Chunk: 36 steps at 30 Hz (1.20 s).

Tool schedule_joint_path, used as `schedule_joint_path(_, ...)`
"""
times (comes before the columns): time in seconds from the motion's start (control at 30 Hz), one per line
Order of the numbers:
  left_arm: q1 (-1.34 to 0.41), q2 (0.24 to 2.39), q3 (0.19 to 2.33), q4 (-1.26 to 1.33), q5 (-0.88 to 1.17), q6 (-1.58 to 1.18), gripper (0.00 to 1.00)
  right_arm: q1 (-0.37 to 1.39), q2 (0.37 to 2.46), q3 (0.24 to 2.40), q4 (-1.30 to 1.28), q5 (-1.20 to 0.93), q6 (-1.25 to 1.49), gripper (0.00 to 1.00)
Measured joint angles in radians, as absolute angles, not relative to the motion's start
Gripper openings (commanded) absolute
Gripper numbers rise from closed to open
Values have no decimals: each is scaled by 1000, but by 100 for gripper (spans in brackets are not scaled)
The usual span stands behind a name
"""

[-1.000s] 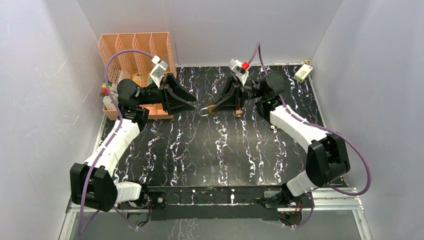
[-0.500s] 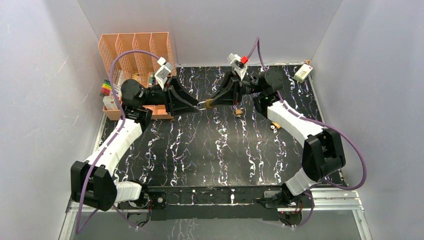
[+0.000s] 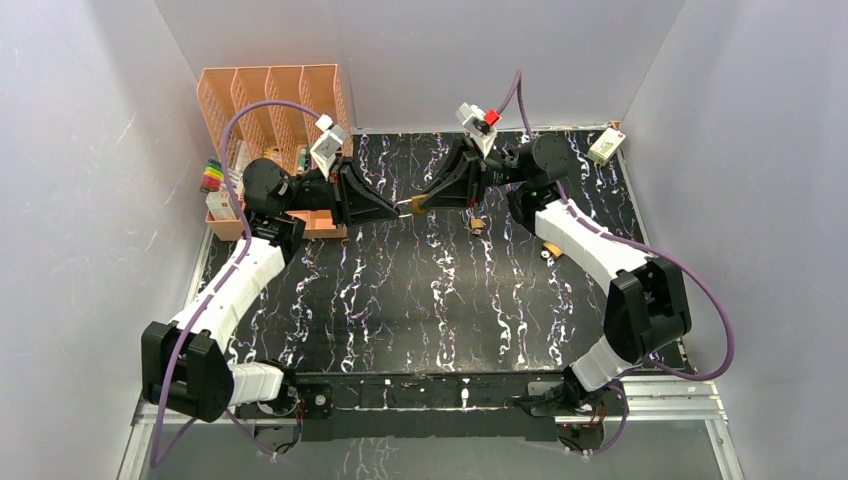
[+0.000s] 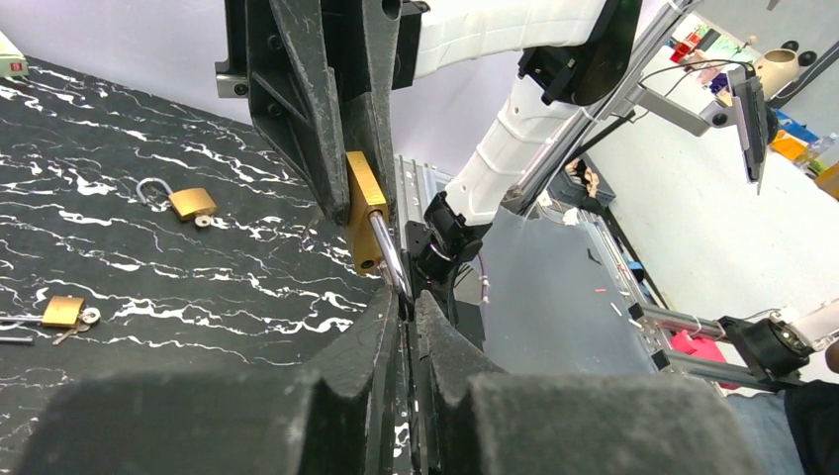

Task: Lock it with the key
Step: Lock the lock.

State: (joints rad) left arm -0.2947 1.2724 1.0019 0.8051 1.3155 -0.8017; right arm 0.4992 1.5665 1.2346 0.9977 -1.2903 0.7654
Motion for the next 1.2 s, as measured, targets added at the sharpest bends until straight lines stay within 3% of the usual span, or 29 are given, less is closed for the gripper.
schedule_joint_path(0.37,-297,1271,1002,792,1316,-768,0,500,1570,1253,978,-1314,764,0)
schedule_joint_path(0.7,-298,1240,1028,589,1291,-574,0,500,1571,1255,918,-1314,742,0)
schedule_joint_path(1.2,-297,1244,986,755,1290,-707,0,513,1578,1279,915,-1311,728,0)
